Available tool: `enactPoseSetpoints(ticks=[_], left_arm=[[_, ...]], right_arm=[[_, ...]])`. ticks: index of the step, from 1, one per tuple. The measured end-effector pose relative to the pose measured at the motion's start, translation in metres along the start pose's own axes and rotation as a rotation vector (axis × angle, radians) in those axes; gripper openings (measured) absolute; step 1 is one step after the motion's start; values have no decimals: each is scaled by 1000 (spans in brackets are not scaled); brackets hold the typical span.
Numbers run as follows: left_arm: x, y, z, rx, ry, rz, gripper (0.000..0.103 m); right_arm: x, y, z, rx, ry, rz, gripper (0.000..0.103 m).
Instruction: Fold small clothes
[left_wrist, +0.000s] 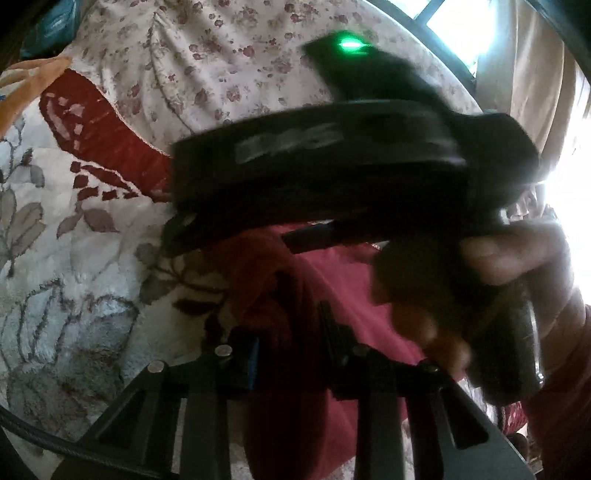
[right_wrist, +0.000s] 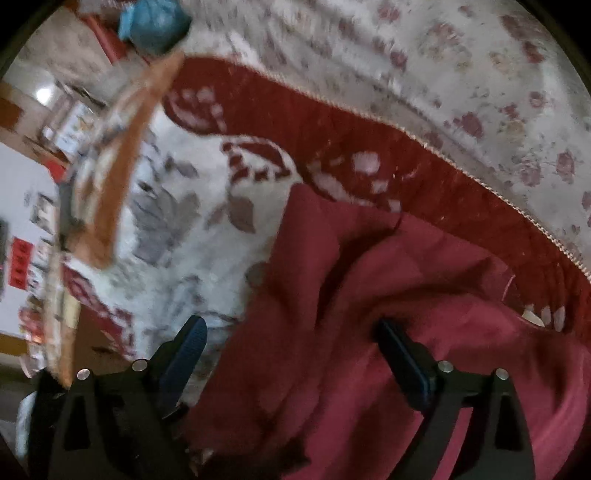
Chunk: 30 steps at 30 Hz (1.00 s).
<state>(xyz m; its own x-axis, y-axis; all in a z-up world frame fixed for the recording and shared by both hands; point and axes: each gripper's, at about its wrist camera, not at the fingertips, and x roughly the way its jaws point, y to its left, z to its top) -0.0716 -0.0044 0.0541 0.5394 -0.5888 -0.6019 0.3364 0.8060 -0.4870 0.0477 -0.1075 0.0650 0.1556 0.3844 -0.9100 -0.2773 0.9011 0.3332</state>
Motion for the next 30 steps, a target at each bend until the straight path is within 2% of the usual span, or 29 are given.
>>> enactPoseSetpoints(ticks=[2,4,5,6,8,9,10,11,12,14,24,30], left_arm=[[0,1,-1,0,6,4,26],[3,2,1,-7,18,14,26],[4,3,0,-10,26,21,26],[4,4,0,-10,31,28,27],[4,2,-2,-10,41,38,29],[4,2,-2,-9,46,37,32],[5,-1,-2,2,51,40,34],[5,-3,-3,18,51,55,42],[5,-5,-4,32,51,77,57],[4,-6,-5,31,42,93,71],[4,1,-9,20,44,142,78],[15,-8,-17,73,75,184,78]], right_arm=[[11,2,1,-17,27,-12,97],[15,-1,0,-39,24,-30,92],[11,-4,-3,-40,0,-36,80],[8,-8,-4,-39,-19,-35,64],[-3,-19,-9,-31,-64,-23,43],[-8,-24,-11,-25,-79,-13,37],[-14,-30,-16,-20,-98,0,36],[-17,-32,-19,-23,-114,7,33],[-20,-32,-21,-27,-127,9,31],[-27,-34,-26,-25,-155,15,28],[-43,-47,-41,12,-211,44,24],[-46,-54,-48,51,-241,79,20]])
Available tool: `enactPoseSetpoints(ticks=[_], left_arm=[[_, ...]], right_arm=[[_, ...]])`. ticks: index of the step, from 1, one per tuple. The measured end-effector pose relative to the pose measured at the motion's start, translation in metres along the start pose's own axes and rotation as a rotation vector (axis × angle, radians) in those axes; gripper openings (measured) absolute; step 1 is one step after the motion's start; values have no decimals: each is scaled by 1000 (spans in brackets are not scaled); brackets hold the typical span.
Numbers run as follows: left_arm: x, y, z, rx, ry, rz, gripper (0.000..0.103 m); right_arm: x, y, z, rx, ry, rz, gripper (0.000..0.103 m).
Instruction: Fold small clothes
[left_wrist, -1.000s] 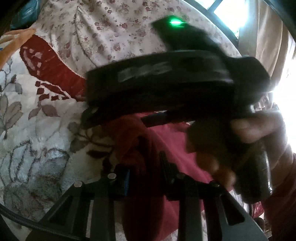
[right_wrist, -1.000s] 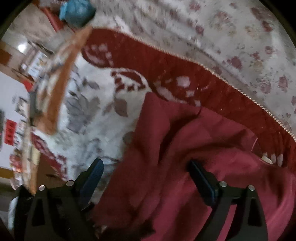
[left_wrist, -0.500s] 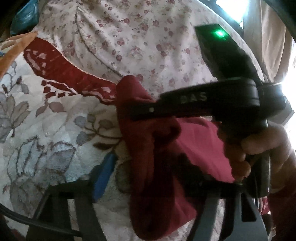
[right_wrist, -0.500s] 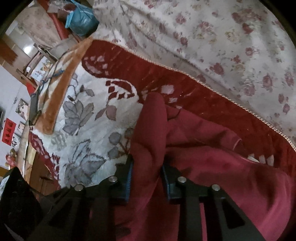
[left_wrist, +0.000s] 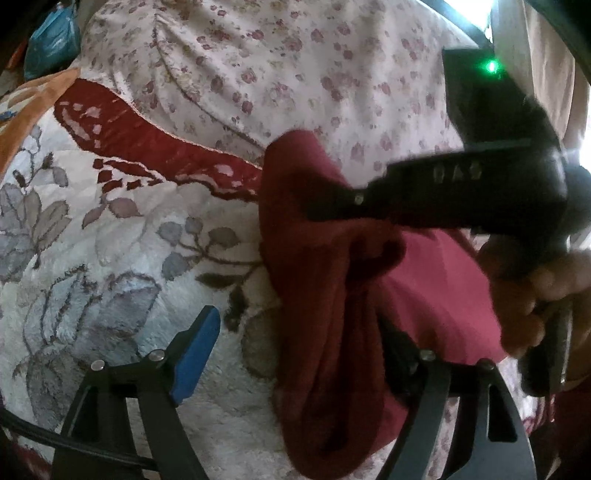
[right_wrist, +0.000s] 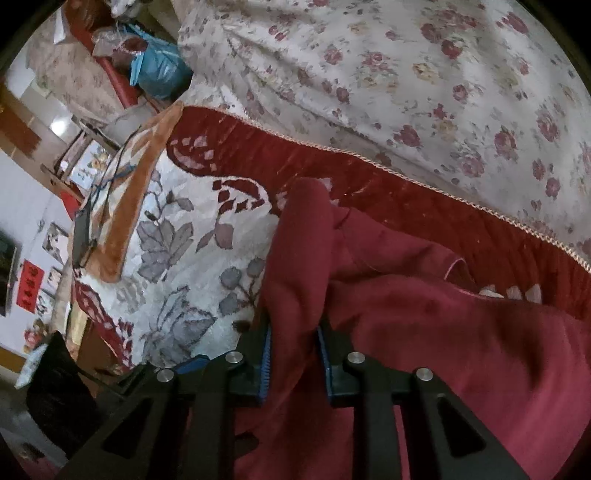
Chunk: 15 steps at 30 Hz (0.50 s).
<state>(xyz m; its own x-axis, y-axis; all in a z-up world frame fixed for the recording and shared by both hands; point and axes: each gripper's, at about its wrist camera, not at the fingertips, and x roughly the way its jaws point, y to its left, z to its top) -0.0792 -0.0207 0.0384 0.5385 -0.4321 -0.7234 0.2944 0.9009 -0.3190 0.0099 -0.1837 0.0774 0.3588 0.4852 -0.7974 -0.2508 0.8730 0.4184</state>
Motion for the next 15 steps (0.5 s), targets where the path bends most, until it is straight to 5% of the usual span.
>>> enactPoseSetpoints(ticks=[1,3,9,15], left_arm=[[1,-2,-1,8,8,-6,72],[4,-8,-2,25,40,-41,24],[-13,-27,6,9,28,-84,18],[-31,-87,23,75,11,-173,17]], right_arm=[[-1,-1,-1,8,-7,9,20],[-4,-4,-3,20,-21,25,18],[-34,-11,-11,38,-80,59,16],[-101,-31,-17,37,-181,62,15]])
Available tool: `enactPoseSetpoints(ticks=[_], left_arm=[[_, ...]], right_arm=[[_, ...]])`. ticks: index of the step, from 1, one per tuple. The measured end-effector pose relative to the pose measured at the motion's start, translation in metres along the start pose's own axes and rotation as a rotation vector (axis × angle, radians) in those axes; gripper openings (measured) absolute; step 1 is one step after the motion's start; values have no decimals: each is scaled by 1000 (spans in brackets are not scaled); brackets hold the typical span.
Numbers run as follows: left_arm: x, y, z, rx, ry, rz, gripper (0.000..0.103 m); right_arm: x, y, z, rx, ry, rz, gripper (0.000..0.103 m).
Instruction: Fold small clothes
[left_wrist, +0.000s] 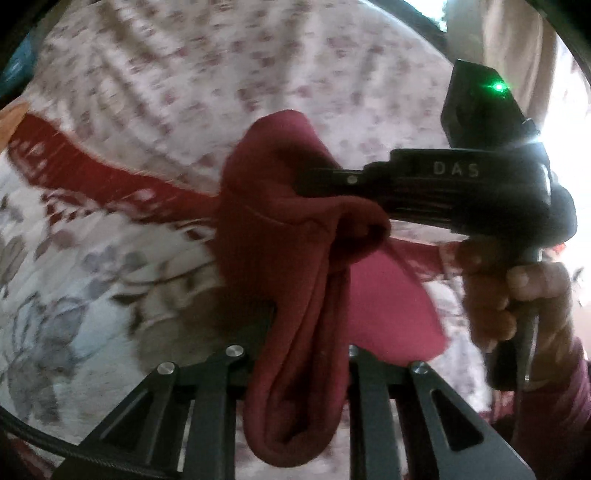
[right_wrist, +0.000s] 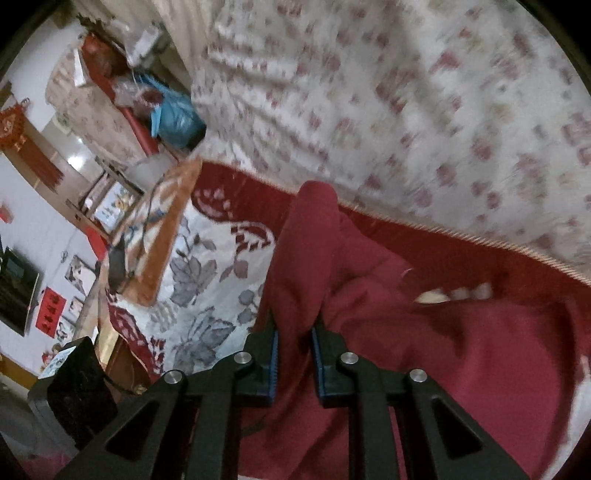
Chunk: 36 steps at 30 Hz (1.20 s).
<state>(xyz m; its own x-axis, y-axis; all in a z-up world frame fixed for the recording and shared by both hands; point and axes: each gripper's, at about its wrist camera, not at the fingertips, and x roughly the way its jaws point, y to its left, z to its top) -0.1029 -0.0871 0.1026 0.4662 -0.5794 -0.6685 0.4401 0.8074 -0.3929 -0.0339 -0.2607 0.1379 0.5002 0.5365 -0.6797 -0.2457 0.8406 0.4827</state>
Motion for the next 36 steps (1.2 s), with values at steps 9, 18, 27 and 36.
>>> enactPoseSetpoints(ticks=[9,18,27,36], left_arm=[[56,-115,8,167,80,-97,17],[114,-148,-20,185,260,-128,45],[39,-96,-7,287,91,58,76],[66,-75,-20,198,170,100,76]], right_arm=[[-105,-86,-26,106,-116,-113,12],[-88,-197,-96,383,-64,-189,20],[-142,-140,-128,300,-156,-124,69],[-99,-118,-136,243,-75,-194,7]])
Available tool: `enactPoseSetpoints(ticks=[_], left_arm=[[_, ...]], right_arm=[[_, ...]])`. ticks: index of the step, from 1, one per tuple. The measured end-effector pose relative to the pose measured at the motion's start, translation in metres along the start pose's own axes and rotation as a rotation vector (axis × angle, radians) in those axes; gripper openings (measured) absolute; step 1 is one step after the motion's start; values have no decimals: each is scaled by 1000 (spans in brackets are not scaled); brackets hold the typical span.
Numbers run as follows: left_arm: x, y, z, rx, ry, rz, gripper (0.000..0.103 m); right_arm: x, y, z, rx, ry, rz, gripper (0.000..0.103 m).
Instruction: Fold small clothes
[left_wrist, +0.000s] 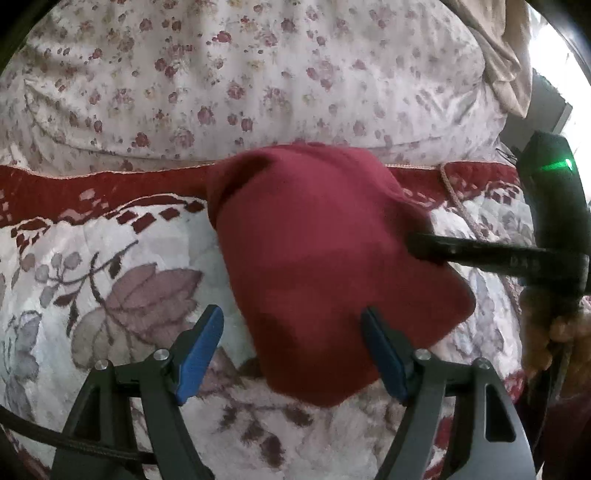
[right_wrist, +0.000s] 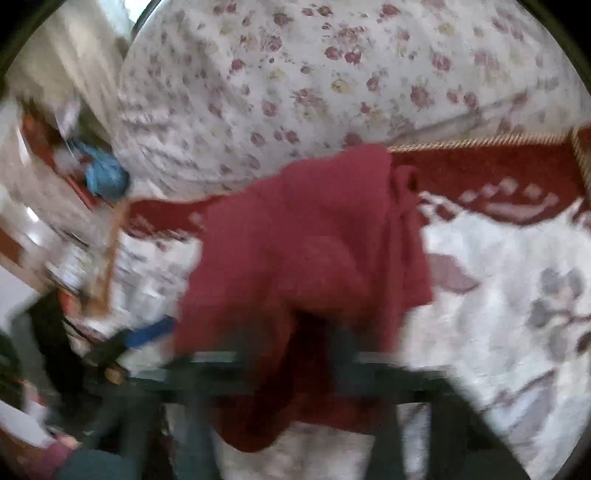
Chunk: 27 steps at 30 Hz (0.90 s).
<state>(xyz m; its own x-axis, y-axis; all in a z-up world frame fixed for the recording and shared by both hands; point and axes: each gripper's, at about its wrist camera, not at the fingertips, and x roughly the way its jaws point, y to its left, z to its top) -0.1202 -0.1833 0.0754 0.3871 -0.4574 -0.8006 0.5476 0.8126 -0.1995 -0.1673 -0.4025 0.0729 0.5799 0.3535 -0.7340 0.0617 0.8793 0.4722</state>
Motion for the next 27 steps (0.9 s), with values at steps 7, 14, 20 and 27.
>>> enactPoseSetpoints(ticks=[7,14,20,27], left_arm=[[15,16,-4,-57,0,-7,76],[25,16,-14,-88,-35,-44,79],[30,25,-21,-155,-54,-96,83],[35,32,-22,-159,-55,-141,87]], right_arm=[[-1,-16,-28,-44,17,-79,6],[-42,25,13,-141,-122,-113,79],[28,83,96,-266,5,-97,87],[167,118,139,-469,349,-188,88]])
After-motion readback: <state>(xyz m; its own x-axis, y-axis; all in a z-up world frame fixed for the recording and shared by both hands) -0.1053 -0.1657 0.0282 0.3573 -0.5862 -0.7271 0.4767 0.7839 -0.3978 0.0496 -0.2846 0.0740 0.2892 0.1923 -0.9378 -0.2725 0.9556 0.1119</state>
